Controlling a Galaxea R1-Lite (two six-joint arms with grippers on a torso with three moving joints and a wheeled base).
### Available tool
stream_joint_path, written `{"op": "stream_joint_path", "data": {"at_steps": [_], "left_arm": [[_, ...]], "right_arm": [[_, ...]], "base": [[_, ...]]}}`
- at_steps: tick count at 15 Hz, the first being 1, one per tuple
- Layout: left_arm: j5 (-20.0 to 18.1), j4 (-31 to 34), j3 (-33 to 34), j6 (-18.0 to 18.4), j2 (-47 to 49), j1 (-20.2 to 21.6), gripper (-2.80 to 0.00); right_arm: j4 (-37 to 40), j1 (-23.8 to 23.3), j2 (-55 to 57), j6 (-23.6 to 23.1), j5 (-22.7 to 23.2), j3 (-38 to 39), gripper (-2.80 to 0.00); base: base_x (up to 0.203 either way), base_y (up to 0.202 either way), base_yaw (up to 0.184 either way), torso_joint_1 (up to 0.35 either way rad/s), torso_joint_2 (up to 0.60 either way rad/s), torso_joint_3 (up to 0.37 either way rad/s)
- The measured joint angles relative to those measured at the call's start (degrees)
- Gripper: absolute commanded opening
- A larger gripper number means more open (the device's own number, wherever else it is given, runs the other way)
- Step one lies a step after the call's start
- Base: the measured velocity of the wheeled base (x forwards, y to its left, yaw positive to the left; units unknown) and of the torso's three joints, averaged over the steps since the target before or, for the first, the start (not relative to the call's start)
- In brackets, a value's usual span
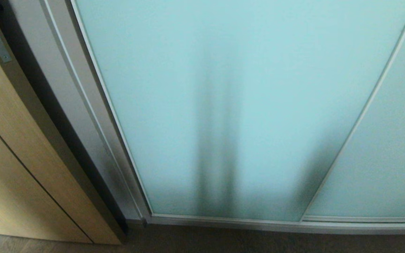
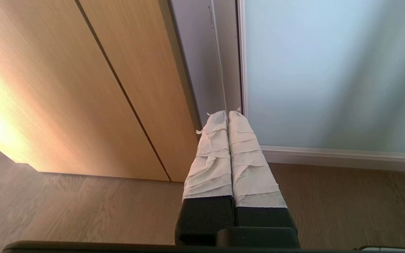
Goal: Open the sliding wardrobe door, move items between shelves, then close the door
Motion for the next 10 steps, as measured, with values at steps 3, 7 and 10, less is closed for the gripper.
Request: {"op": "stream_joint_path", "data": {"at_steps": [3, 7, 10], "left_arm": [[0.02, 0.01, 0.00, 0.02, 0.00, 0.00, -2.80], [0.04, 0.01, 0.00, 0.00, 0.00, 0.00, -2.80], [0.02, -0.01, -0.02, 0.02, 0.00, 0.00, -2.80]], "right_arm": [[-0.09, 0.00, 0.00, 0.52, 0.02, 0.00, -2.80], [-0.18, 0.00, 0.00, 1.80, -0.23, 0.00, -2.80], [-0.13, 0.00, 0.00, 1.80, -0.22, 0.00, -2.80]], "base": [[0.000, 0.000, 0.000, 0.000, 0.00, 0.000], [0.000, 0.000, 0.000, 0.000, 0.00, 0.000], [0.000, 0.000, 0.000, 0.000, 0.00, 0.000]]}}
